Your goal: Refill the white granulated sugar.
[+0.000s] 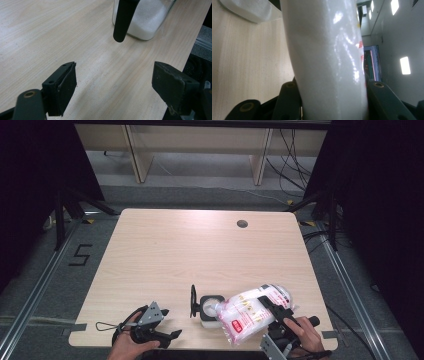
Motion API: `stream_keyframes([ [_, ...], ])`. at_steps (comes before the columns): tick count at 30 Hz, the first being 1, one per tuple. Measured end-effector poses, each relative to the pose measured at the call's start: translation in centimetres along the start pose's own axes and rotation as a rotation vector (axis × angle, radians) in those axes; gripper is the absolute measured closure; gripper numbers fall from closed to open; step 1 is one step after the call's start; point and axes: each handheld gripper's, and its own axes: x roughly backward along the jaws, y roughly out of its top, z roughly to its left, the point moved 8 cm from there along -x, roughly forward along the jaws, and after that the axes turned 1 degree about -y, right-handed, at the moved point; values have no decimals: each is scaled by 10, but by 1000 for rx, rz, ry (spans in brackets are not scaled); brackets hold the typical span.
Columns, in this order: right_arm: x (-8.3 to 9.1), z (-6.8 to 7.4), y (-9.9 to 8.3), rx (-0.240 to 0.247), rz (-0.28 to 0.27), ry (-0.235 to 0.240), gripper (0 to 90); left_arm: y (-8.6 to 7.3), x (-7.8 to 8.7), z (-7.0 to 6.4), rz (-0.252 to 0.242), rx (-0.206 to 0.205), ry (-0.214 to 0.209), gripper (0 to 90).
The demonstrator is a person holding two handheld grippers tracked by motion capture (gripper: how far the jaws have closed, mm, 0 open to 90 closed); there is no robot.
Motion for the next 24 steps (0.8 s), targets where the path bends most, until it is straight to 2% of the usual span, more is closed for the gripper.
stream_keyframes([
  [1, 0, -3, 2, 47, -12, -7, 622, 0, 0, 0, 1, 1, -1, 194],
  [2, 0, -4, 2, 63, -15, -7, 622, 0, 0, 0, 2, 1, -2, 194],
  [3, 0, -2, 2, 45, -16, 0, 623, 0, 0, 0, 0, -3, 0, 194],
  [6, 1, -2, 2, 47, -16, 0, 625, 0, 1, 1, 7, -13, 2, 194],
  [8, 1, -1, 2, 11, -22, 8, 625, 0, 1, 1, 8, -14, 4, 194],
  [9, 1, 3, 3, -46, -28, 18, 626, 0, 0, 1, 8, -4, 2, 194],
  [10, -1, 0, 5, -26, -51, 13, 626, 1, 0, -1, -9, 3, -4, 194],
  [12, -1, -2, 6, -41, -65, 11, 627, 1, -1, 0, -11, -5, -4, 194],
  [13, -1, 0, 6, -102, -70, 17, 628, 1, -1, 0, -11, -4, -4, 194],
  [14, -2, -3, 8, -77, -92, 15, 629, 1, 0, 1, 0, -20, -3, 194],
  [15, 0, -4, 8, -88, -77, 10, 631, 0, 0, 1, 5, -27, -1, 194],
  [16, 0, -4, 8, -87, -78, 14, 632, 0, 0, 0, 4, 1, 5, 194],
  [17, -2, -3, 9, -110, -90, 17, 633, 0, 0, 1, 5, 0, 5, 194],
  [18, -3, -1, 9, -138, -96, 39, 634, 0, 0, 1, 4, -5, 4, 194],
  [19, -4, 4, 9, -201, -94, 68, 637, 0, 0, 1, 4, -9, 4, 194],
  [20, -4, 4, 10, -203, -97, 69, 638, 1, -1, -1, -15, 14, -2, 194],
  [21, -5, 2, 11, -158, -107, 64, 639, 0, 0, 1, 0, -9, -1, 194],
  [22, -6, 4, 11, -188, -104, 67, 639, 0, 0, 2, 3, -24, -3, 194],
  [23, -6, 3, 12, -171, -109, 70, 640, 1, 0, 1, 1, -20, -3, 194],
  [24, -6, 5, 12, -212, -110, 76, 641, 1, -1, -1, -14, 20, 0, 194],
])
